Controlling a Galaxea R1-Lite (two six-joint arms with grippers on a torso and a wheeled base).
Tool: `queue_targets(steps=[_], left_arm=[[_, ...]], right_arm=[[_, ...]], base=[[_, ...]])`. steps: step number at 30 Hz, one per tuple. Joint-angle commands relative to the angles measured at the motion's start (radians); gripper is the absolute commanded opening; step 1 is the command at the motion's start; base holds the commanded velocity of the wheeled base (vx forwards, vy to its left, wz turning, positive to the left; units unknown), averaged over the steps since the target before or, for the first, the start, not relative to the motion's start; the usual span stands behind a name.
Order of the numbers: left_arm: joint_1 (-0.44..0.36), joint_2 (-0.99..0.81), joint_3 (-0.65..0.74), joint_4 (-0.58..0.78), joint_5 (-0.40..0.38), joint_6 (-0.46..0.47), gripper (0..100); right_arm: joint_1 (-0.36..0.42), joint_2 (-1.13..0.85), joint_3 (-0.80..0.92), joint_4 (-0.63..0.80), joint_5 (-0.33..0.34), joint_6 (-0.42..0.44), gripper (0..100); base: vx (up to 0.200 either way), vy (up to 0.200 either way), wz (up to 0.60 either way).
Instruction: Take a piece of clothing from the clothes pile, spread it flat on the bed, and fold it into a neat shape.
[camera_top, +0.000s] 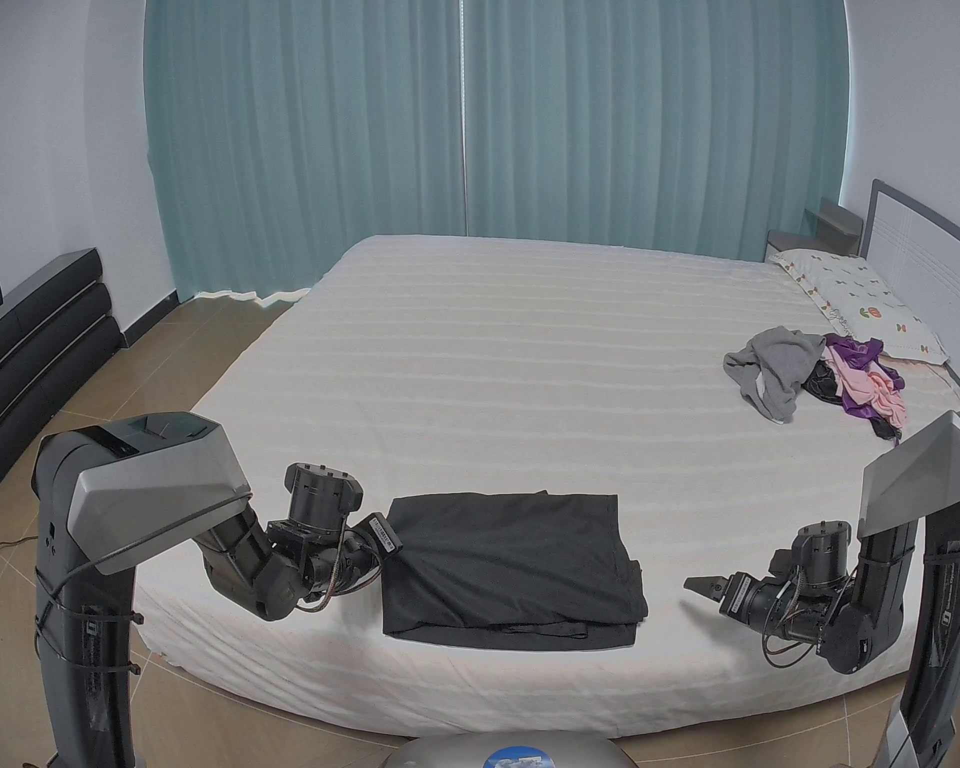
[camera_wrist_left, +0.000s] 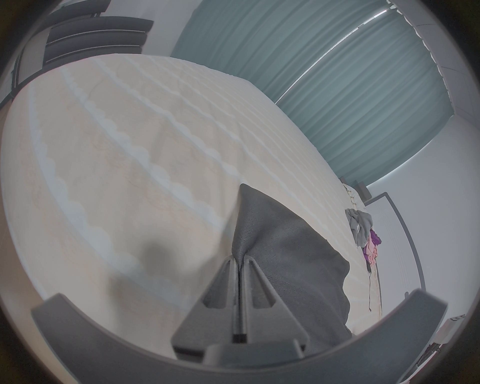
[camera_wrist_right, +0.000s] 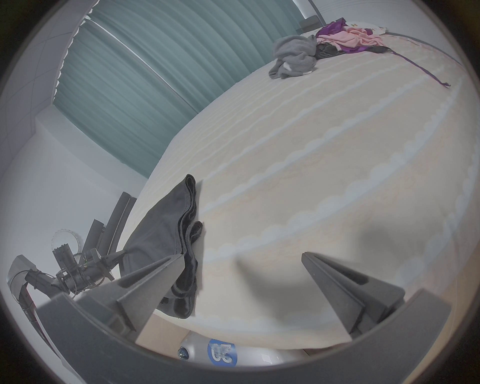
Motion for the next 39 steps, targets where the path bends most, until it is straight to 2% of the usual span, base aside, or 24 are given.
queue_targets(steps=[1,4,14,19,20,29,32,35,36,37,39], left_arm=[[-0.001,0.001,0.004,0.0,-0.001,-0.001,0],[-0.004,0.001,0.009,-0.002,0.001,-0.001,0],[-0.015,0.002,0.015,-0.002,-0.001,-0.002,0],[-0.016,0.001,0.018,-0.002,-0.001,-0.002,0],[-0.018,0.001,0.018,-0.002,-0.001,-0.002,100],[-0.009,-0.005,0.032,-0.002,0.001,-0.024,100],[0.008,-0.034,0.035,-0.002,0.001,-0.079,100],[0.043,-0.074,0.061,0.0,0.001,-0.103,100],[0.043,-0.074,0.061,0.0,0.001,-0.103,100],[0.074,-0.106,0.083,-0.002,0.001,-0.106,100],[0.074,-0.106,0.083,-0.002,0.001,-0.106,100]], right_arm=[[0.002,-0.005,-0.001,0.0,0.0,0.001,100],[0.005,-0.005,-0.001,0.0,0.0,0.001,100],[0.013,-0.005,-0.001,-0.034,0.0,0.003,100],[0.036,-0.005,-0.001,-0.051,-0.003,0.038,100],[0.042,-0.005,-0.001,-0.051,-0.003,0.04,100],[0.048,-0.015,0.002,-0.074,-0.024,0.04,100],[0.062,-0.016,0.01,-0.089,-0.044,0.041,100],[0.068,-0.015,0.012,-0.128,-0.109,0.024,100],[0.068,-0.015,0.012,-0.128,-0.109,0.024,100],[0.068,-0.033,-0.001,-0.131,-0.164,0.007,100],[0.068,-0.033,-0.001,-0.131,-0.164,0.007,100]], base=[[0.0,0.2,0.0],[0.0,0.2,0.0],[0.0,0.0,0.0],[0.0,0.0,0.0],[0.0,0.0,0.0],[0.0,0.0,0.0],[0.0,0.0,0.0],[0.0,0.0,0.0],[0.0,0.0,0.0],[0.0,0.0,0.0],[0.0,0.0,0.0]])
